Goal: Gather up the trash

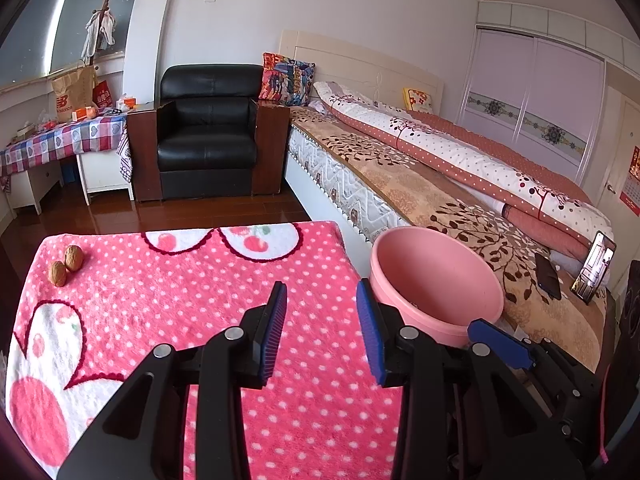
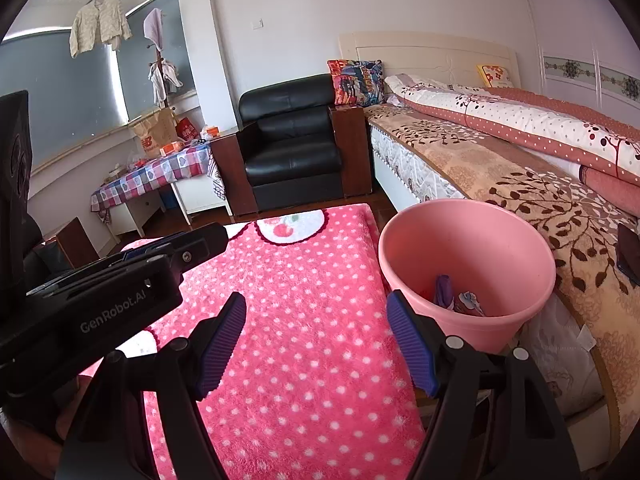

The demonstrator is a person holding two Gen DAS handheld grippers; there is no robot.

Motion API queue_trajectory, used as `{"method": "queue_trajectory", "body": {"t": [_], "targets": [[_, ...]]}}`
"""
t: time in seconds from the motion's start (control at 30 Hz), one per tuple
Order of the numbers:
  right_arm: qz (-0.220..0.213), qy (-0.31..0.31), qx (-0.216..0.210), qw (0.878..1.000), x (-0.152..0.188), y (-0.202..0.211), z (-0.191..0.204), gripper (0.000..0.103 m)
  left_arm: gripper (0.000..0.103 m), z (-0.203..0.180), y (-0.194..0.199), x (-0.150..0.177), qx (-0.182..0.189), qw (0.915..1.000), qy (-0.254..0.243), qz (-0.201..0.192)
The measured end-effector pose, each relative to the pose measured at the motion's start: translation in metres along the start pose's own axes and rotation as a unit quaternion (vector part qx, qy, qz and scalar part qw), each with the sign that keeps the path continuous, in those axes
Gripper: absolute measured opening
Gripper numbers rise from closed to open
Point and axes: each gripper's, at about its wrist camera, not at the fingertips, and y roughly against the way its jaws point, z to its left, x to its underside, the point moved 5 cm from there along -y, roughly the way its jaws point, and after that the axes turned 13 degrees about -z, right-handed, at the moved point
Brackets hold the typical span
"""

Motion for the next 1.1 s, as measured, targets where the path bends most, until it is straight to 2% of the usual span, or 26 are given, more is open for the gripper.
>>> {"method": "queue_trajectory", "body": {"t": [0.67,1.1], "targets": [[-0.020,-0.008,0.025,0.999,-0.005,0.001,-0.017,0.072,0.037,0.005,-0.003,0.004,-0.008,1.0000,0.002,0.004],[-0.016,-0.027,0.032,0.999,-0.005,-0.005,-0.029,0.072,0.037,0.012,-0.006,0.007,-0.022,0.9997,0.004,0.010]]}}
